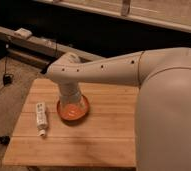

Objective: Place the bottle in the ceramic bowl

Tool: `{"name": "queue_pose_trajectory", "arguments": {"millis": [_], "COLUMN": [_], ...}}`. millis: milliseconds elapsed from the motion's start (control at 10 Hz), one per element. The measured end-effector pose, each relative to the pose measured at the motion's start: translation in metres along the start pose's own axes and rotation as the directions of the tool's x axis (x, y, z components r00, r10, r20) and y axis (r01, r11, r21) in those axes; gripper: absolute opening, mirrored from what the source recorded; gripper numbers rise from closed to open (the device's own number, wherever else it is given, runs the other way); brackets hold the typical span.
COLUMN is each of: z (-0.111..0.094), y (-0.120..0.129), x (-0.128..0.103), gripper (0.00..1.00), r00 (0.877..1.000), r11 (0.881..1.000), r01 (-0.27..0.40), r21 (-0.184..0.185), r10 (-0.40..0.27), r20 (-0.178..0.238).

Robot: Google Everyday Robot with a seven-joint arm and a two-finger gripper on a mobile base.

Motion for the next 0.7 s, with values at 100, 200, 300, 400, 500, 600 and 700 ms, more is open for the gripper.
{"name": "queue_pose_trajectory", "arguments": {"millis": [100, 200, 300, 400, 500, 600, 700], "z": [0.0000, 0.0000, 0.0000, 0.0000, 0.0000, -0.0003, -0.0002], "y": [0.0000, 0.0000, 0.0000, 0.0000, -0.0001, 0.0000, 0.0066], "x": [0.0000, 0.0000, 0.0000, 0.0000, -0.0002, -0.0003, 0.0024], "gripper": [0.65, 0.65, 0.65, 0.65, 0.65, 0.65, 0.65], "r00": [1.000, 1.000, 1.000, 1.000, 1.000, 1.000, 0.999], "r11": [1.000, 1.000, 1.000, 1.000, 1.000, 1.000, 0.999], "r01": [0.000, 0.000, 0.000, 0.000, 0.001, 0.006, 0.048], "r21": [0.000, 0.000, 0.000, 0.000, 0.001, -0.001, -0.010], "r10": [0.000, 0.000, 0.000, 0.000, -0.001, -0.006, -0.048], "r20": [0.000, 0.000, 0.000, 0.000, 0.001, 0.000, 0.003]}}
